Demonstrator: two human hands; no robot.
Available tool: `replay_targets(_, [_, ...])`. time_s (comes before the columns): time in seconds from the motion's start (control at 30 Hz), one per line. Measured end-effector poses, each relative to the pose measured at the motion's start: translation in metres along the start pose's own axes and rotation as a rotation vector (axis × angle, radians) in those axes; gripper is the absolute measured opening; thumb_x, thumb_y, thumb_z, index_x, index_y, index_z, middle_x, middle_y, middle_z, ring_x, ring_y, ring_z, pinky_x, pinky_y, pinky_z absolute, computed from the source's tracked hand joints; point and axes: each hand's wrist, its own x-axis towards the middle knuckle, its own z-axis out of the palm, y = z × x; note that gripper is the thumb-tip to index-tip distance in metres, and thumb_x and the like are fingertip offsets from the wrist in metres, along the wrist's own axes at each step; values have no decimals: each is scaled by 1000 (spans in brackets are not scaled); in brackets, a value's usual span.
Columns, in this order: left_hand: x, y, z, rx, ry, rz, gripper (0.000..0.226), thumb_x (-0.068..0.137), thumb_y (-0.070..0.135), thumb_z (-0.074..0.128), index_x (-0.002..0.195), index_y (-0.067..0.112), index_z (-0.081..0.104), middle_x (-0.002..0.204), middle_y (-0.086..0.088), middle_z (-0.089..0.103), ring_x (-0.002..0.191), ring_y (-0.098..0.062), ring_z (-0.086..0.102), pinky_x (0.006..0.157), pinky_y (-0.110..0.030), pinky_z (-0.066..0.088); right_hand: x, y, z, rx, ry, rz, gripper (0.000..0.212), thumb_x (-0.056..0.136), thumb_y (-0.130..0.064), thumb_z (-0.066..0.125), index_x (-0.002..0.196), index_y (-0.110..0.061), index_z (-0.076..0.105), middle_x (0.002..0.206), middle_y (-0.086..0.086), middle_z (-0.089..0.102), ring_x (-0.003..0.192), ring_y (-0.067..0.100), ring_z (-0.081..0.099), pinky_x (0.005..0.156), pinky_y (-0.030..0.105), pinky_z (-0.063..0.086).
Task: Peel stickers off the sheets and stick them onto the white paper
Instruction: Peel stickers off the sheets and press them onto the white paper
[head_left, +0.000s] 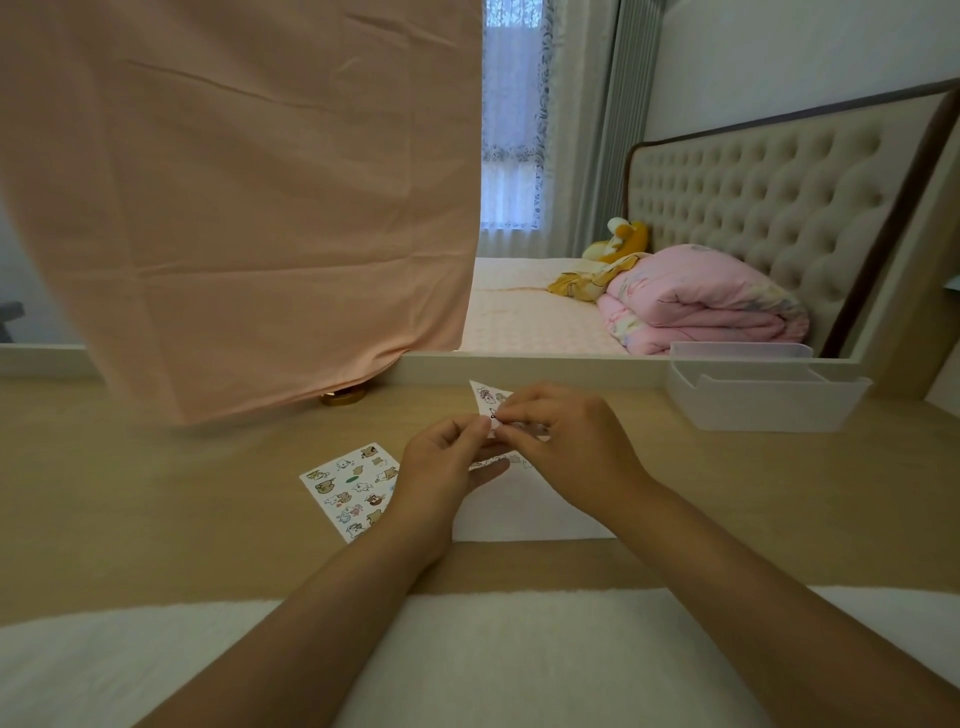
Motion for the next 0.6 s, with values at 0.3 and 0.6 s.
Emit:
replay_targets(0.3, [-1, -2, -1, 156, 58, 159, 17, 100, 15, 58, 102, 5, 72, 95, -2, 77, 92, -14, 74, 77, -24, 60, 0, -9, 0, 169, 30, 142, 10, 84, -23, 81, 94, -20, 82, 93, -12, 76, 88, 0, 68, 81, 19, 53])
replay_targets(0.6, [0, -2, -4, 241, 58, 247, 14, 100, 12, 58, 100, 7, 72, 95, -7, 75, 90, -18, 74, 77, -27, 61, 0, -13, -5, 282, -56, 183, 16, 89, -18, 76, 102, -25, 81, 93, -14, 77, 87, -3, 70, 82, 23, 57])
